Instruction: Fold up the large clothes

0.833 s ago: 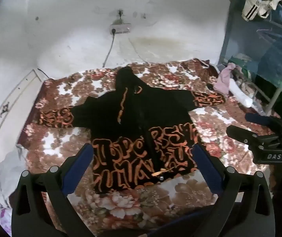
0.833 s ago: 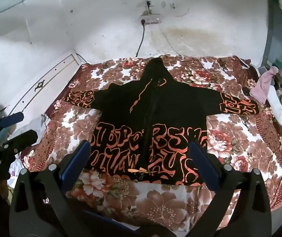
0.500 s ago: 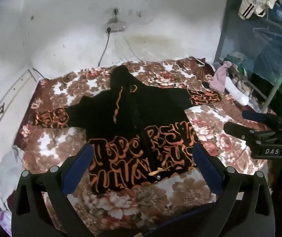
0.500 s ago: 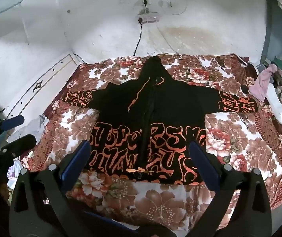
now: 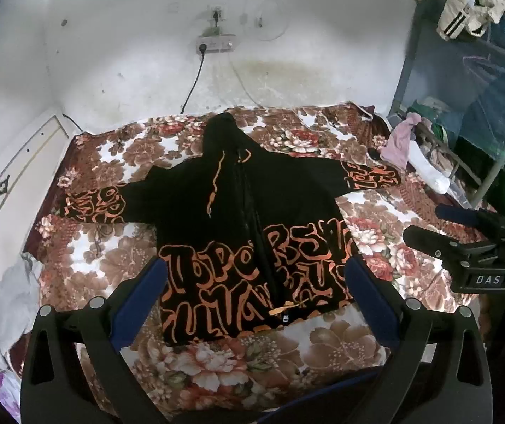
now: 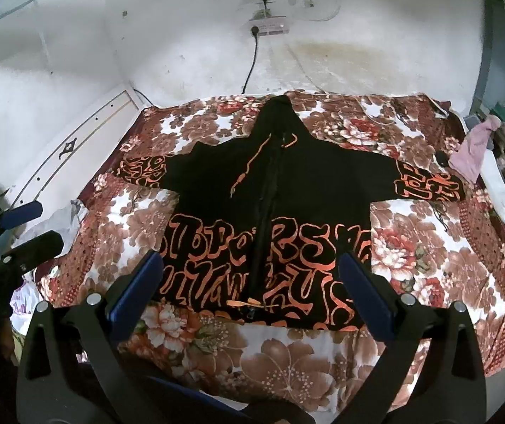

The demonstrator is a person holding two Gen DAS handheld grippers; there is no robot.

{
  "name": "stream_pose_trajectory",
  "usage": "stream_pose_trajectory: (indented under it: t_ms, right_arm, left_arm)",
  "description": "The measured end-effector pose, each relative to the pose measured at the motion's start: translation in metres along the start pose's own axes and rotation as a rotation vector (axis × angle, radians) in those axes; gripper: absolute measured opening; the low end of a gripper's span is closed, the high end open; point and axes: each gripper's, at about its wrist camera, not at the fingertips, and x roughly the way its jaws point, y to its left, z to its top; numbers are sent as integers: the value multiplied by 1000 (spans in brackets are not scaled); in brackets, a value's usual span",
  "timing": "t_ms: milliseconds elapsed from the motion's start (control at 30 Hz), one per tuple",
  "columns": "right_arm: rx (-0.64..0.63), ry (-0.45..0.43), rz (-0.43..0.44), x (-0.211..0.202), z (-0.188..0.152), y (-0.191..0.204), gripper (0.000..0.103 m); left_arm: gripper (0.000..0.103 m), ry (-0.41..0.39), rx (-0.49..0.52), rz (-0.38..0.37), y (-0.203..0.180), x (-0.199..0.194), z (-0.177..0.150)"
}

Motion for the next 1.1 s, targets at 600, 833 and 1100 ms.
stream_pose_trajectory:
  t_ms: [600, 833, 1100]
  right_arm:
    - [-12, 12, -17, 7, 7, 5, 98]
    - [-31, -1, -5, -13, 21, 12, 98]
    - [-40, 32, 18, -26, 32, 2, 98]
  left_arm:
    - [98, 14, 31, -17, -5, 6, 2]
    - [98, 25, 56, -5, -14, -10, 14]
    - [98, 68, 13, -11, -23, -8, 38]
